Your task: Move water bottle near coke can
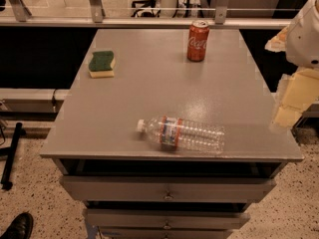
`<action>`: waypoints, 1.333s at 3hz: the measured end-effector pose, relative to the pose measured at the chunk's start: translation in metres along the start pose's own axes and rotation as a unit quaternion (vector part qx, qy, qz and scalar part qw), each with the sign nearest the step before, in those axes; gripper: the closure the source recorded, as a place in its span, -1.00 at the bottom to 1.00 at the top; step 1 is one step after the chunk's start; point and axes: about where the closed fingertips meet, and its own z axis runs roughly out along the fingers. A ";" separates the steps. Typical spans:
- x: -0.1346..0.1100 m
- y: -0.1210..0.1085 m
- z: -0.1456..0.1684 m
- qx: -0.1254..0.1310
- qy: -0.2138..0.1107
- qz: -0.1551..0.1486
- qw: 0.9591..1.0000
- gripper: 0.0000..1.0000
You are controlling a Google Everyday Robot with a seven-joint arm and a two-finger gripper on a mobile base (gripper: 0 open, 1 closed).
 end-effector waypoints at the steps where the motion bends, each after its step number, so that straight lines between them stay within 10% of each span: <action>1: 0.000 0.000 0.000 0.000 0.000 0.000 1.000 -1.00; 4: -0.061 0.018 0.092 -0.048 -0.090 0.022 0.995 -1.00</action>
Offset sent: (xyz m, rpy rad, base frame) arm 0.0266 0.0284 -0.0409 0.1399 0.0082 0.0179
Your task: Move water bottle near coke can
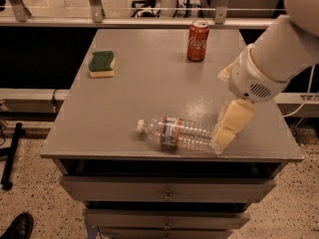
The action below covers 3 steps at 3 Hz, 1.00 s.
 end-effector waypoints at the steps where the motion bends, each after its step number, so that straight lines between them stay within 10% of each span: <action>1: -0.005 0.011 0.025 -0.019 -0.011 0.007 1.000 -1.00; 3: -0.011 0.038 0.053 -0.043 -0.012 0.010 0.999 -1.00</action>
Offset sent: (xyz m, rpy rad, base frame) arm -0.0269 0.0448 -0.0589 0.0569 0.0911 0.0183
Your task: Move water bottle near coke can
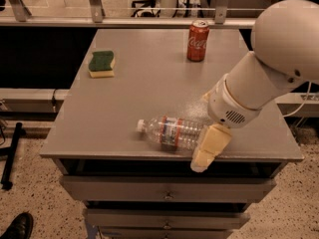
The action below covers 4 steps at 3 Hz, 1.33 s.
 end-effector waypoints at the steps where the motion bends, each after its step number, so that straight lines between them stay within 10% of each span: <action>1: 0.001 0.006 0.006 -0.004 0.004 0.004 1.000 -0.71; 4: 0.023 -0.025 -0.001 0.014 0.023 0.041 0.999 0.84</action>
Offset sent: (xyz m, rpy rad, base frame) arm -0.0011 -0.0059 -0.0160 -0.0216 0.0305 -0.0478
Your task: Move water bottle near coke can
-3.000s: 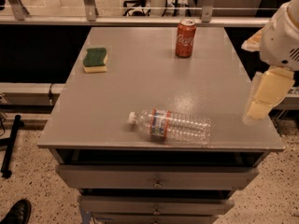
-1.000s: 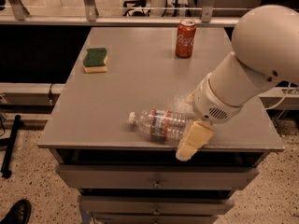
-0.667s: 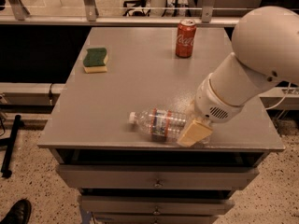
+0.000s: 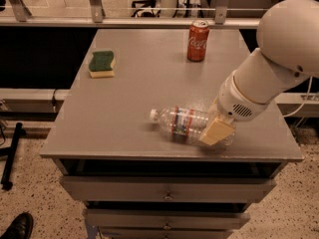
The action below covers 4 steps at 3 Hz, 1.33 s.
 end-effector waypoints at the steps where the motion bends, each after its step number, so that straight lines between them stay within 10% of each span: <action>1: 0.015 -0.040 -0.028 0.031 0.002 0.021 0.999 1.00; 3: 0.022 -0.090 -0.032 0.087 -0.019 0.071 0.993 1.00; 4: 0.045 -0.152 -0.045 0.136 -0.014 0.138 0.981 1.00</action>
Offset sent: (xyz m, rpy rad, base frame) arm 0.0196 -0.0286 0.0122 -0.0165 -0.0196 -0.0451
